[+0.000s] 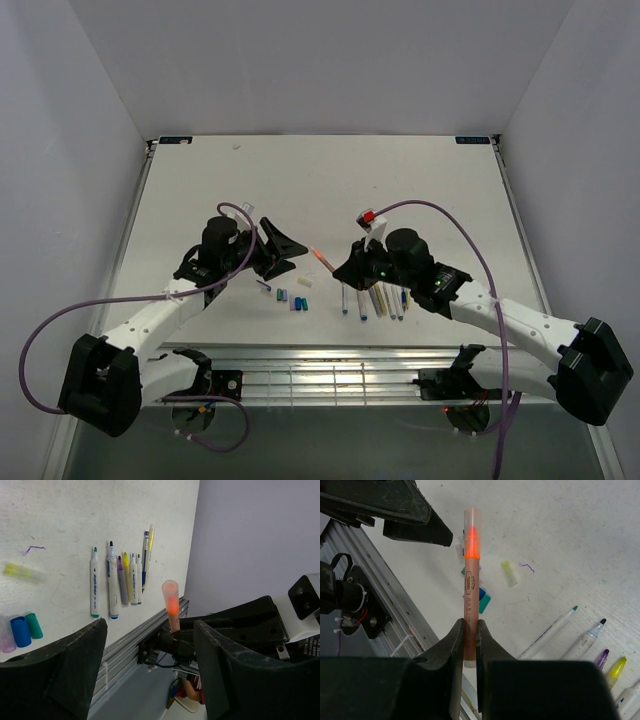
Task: Open the pen caps
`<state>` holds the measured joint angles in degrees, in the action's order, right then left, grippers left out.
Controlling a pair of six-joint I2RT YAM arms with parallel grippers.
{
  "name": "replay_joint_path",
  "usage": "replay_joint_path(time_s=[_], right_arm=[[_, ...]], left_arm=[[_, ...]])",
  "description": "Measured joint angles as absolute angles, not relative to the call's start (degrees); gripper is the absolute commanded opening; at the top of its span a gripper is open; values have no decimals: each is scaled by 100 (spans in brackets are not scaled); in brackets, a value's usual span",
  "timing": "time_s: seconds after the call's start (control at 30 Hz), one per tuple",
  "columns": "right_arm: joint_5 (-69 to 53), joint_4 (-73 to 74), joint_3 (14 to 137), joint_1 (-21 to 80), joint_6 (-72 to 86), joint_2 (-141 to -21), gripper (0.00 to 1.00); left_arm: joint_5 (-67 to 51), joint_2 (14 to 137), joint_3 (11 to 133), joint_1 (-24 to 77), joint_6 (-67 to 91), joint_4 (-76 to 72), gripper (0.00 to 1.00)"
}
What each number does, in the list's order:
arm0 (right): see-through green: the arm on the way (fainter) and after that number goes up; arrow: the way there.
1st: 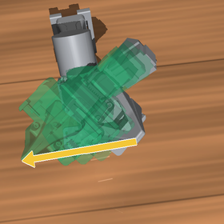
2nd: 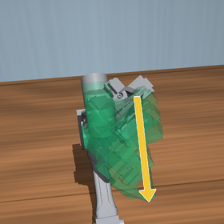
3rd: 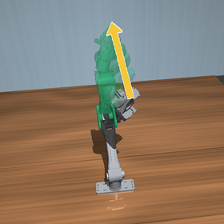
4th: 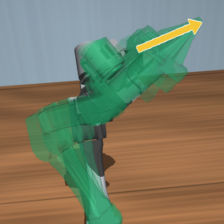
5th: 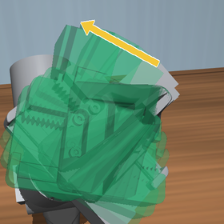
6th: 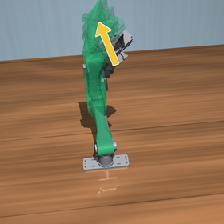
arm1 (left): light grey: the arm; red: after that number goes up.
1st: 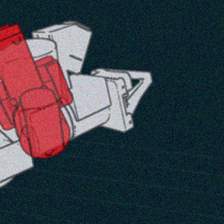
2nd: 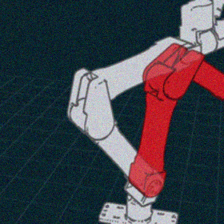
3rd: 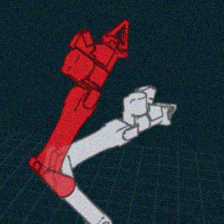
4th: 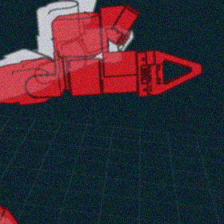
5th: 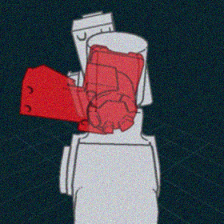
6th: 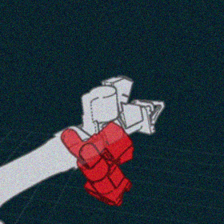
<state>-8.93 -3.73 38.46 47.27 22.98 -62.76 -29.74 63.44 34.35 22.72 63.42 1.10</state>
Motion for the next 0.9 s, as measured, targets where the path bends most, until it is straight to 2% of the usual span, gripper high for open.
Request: replay_joint_path(time_s=[0.37, 0.47, 0.7, 0.9], right_arm=[[-904, -652, 3846, 4952, 2386, -6458, 8], [-913, -716, 3846, 4995, 2388, -6541, 8], [-910, -805, 3846, 5070, 2401, -6602, 8], [-915, -913, 3846, 5081, 2403, -6604, 8]], left_arm=[[-3232, 6755, 3420, 2309, 6694, -519, 75], [-3247, 6849, 3420, 2311, 6731, -587, 65], [-3242, 6912, 3420, 2338, 6751, -652, 52], [-3242, 6923, 3420, 2349, 6744, -655, 47]])
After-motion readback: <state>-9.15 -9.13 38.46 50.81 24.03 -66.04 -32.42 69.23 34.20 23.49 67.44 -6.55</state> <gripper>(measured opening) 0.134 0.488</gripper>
